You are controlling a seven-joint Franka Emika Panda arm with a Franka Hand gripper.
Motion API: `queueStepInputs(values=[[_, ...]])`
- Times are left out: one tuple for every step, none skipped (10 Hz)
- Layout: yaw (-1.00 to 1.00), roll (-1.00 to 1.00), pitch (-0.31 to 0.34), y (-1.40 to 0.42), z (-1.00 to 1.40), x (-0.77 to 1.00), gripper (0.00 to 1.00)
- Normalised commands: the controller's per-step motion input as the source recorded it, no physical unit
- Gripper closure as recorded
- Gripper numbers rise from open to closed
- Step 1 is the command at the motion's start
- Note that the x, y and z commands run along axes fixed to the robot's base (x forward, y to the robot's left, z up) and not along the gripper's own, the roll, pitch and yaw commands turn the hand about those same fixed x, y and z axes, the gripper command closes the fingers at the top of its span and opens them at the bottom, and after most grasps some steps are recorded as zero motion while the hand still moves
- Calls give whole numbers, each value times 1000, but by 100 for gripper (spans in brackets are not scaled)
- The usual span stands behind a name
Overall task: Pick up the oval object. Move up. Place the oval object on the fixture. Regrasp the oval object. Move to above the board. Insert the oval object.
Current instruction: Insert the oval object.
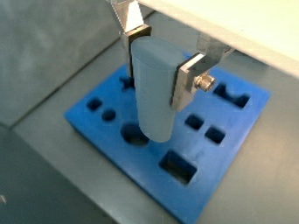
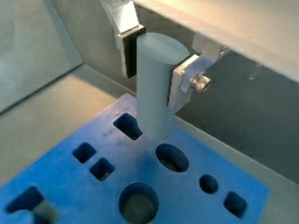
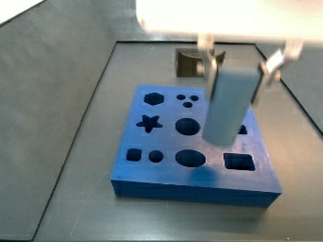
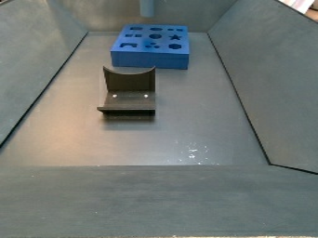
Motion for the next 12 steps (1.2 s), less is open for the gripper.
queueStepInputs(values=[[194, -73, 0, -91, -420, 69, 100], [0, 17, 0, 0, 0, 0, 100], [6, 0, 0, 26, -246, -69, 100], [3, -27, -83, 183, -557, -677, 100], [49, -100, -76, 20, -303, -394, 100], [0, 0, 0, 0, -134, 0, 100], [337, 0, -9, -26, -323, -429, 100], [369, 0, -39, -74, -306, -434, 100], [140, -21, -37, 0, -11, -74, 100], [0, 0, 0, 0, -57, 34, 100], [211, 0, 0, 149, -283, 0, 100], [449, 0, 0, 206, -340, 157, 100]])
